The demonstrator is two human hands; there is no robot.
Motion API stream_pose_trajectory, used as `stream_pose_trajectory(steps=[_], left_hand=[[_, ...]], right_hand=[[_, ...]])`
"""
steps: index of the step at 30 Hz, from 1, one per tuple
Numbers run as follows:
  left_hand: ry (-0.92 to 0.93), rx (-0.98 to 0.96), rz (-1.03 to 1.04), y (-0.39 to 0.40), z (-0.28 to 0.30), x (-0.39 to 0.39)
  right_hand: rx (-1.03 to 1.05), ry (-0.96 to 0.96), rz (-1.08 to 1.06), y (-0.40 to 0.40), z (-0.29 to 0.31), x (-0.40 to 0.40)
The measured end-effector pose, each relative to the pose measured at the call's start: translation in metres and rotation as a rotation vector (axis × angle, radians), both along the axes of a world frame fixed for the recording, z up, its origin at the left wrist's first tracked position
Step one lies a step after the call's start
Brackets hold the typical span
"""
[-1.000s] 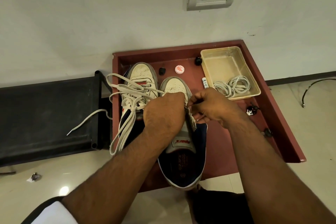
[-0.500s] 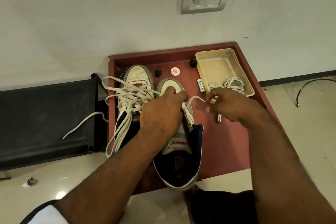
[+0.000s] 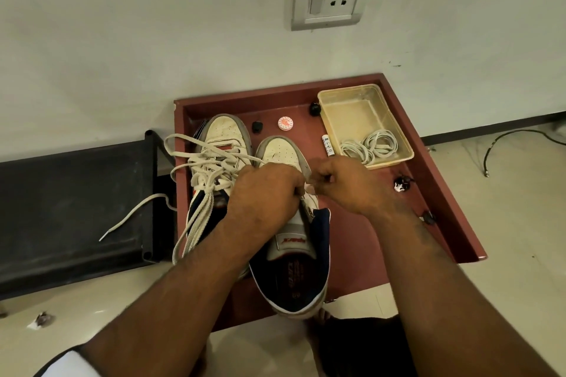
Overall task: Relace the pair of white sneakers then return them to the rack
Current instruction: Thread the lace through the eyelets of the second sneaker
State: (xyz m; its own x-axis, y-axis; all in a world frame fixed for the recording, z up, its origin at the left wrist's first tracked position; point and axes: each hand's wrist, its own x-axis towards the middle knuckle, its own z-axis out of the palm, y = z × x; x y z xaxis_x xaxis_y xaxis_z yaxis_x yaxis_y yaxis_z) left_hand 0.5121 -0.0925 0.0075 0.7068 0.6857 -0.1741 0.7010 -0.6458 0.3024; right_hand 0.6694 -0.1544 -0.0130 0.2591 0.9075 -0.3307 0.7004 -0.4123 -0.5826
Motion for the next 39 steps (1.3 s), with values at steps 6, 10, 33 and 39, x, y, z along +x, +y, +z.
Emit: stream_pose_trajectory(steps=[6, 10, 33, 39], left_hand=[[0.034, 0.055, -0.002, 0.001, 0.0, 0.001], [0.027, 0.107, -0.033, -0.001, 0.001, 0.001], [-0.019, 0.111, 0.02, -0.002, -0.002, -0.002], [-0.014, 0.07, 0.015, -0.001, -0.002, 0.0]], right_hand=[[-0.232, -0.226, -0.38, -0.076, 0.032, 0.05], [-0.122, -0.188, -0.344, -0.055, 0.021, 0.018], [-0.039, -0.063, -0.167, -0.011, 0.0, -0.007], [-0.295, -0.277, -0.41, -0.067, 0.025, 0.051]])
